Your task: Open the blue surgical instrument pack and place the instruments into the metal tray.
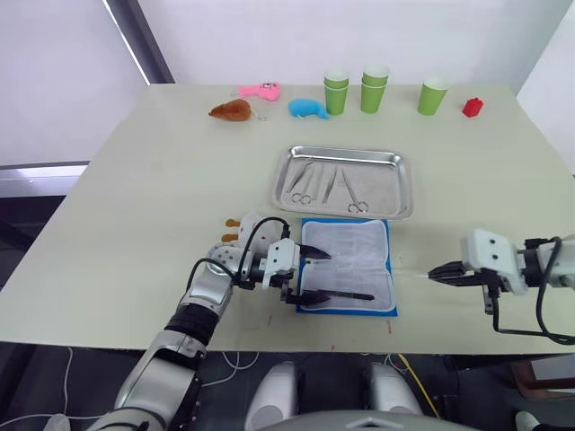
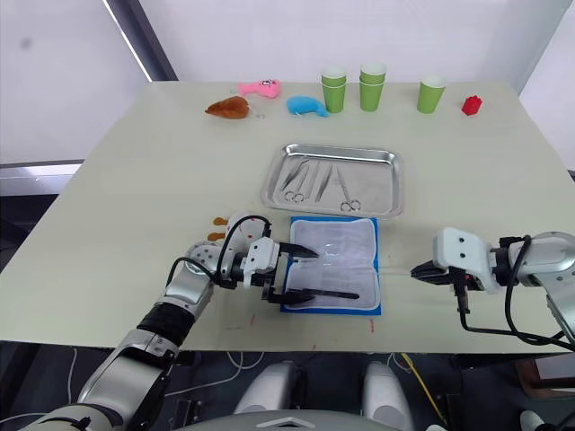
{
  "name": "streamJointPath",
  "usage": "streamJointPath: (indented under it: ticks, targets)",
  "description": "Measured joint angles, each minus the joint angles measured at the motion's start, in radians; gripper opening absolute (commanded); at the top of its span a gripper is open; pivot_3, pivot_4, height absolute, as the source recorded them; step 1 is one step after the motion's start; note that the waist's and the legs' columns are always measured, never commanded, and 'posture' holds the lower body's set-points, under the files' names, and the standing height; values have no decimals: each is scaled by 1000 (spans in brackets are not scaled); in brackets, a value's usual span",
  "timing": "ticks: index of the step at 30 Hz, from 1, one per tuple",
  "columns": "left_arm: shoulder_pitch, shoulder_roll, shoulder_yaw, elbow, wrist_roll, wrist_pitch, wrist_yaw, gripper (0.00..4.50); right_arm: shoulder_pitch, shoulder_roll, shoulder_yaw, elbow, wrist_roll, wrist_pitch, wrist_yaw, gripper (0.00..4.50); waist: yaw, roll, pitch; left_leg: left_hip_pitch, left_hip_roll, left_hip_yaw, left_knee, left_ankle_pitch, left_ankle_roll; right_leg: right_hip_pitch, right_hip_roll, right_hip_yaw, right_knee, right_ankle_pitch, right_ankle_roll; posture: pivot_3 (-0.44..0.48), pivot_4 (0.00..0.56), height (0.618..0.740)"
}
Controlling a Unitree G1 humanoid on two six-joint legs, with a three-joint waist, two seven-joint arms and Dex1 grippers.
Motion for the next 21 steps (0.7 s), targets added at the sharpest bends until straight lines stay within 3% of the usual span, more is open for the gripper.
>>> streamJointPath:
  ticks: [12, 21]
  targets:
    - [9, -3, 1, -3, 0, -36, 7, 4500, -194, 261, 16, 10, 23, 295, -379, 65, 7, 3, -2, -1, 0, -3, 0, 0, 1, -5, 0, -3, -1, 1, 1, 0, 150, 739]
    - [7, -9, -1, -2, 0, -38, 10, 4500, -416, 444, 104, 199, -114, 464, -672, 65, 14, 12, -8, -7, 0, -7, 0, 0, 1, -9, 1, -6, 0, 4, -6, 0, 150, 739]
